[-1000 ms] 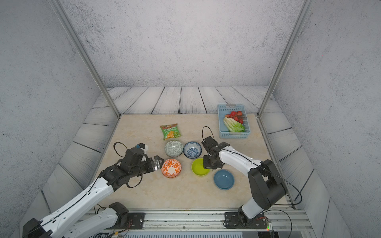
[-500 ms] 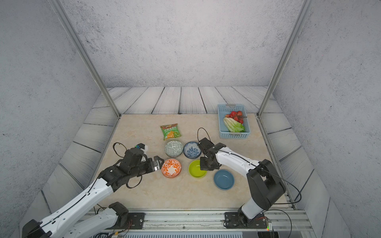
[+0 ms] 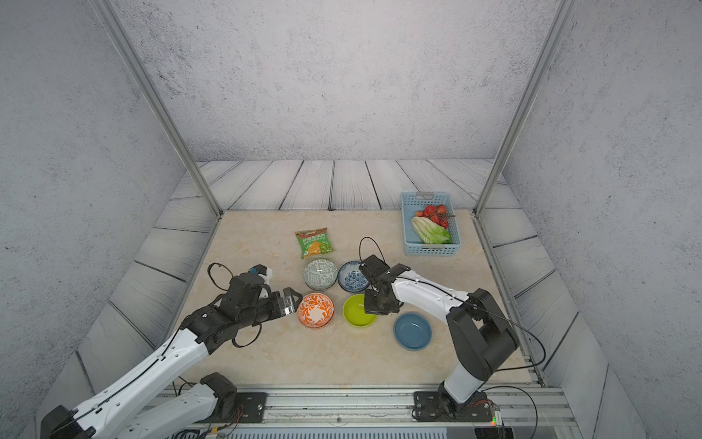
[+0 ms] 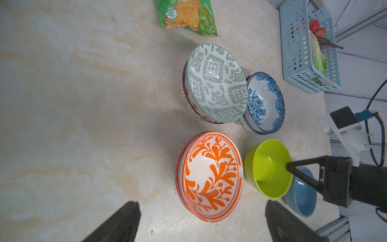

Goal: Stack the bowls
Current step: Move the bowl to the center of the board.

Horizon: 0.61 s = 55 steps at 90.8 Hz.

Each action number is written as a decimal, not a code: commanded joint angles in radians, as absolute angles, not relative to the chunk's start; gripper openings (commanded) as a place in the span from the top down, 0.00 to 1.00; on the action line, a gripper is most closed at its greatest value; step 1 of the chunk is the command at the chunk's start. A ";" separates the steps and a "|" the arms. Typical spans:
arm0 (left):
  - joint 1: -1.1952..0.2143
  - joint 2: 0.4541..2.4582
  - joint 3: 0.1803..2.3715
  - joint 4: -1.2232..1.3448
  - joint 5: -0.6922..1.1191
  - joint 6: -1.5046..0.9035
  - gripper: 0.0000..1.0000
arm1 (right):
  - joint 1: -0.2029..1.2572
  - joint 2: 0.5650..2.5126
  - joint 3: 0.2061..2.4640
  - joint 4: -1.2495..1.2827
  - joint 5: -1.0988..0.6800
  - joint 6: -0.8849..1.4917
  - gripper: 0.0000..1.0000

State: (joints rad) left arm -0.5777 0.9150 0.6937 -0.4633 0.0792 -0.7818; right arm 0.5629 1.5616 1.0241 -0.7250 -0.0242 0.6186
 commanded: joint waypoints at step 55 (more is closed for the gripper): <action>-0.562 0.893 0.676 -0.455 0.101 -0.770 0.00 | 0.668 1.646 1.065 -0.714 -0.025 0.718 0.96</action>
State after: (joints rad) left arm -0.5705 0.9016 0.6849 -0.4622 0.0986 -0.7818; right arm 0.6628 1.6188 1.0576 -0.7097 -0.0280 0.6994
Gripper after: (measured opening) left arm 0.997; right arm 0.048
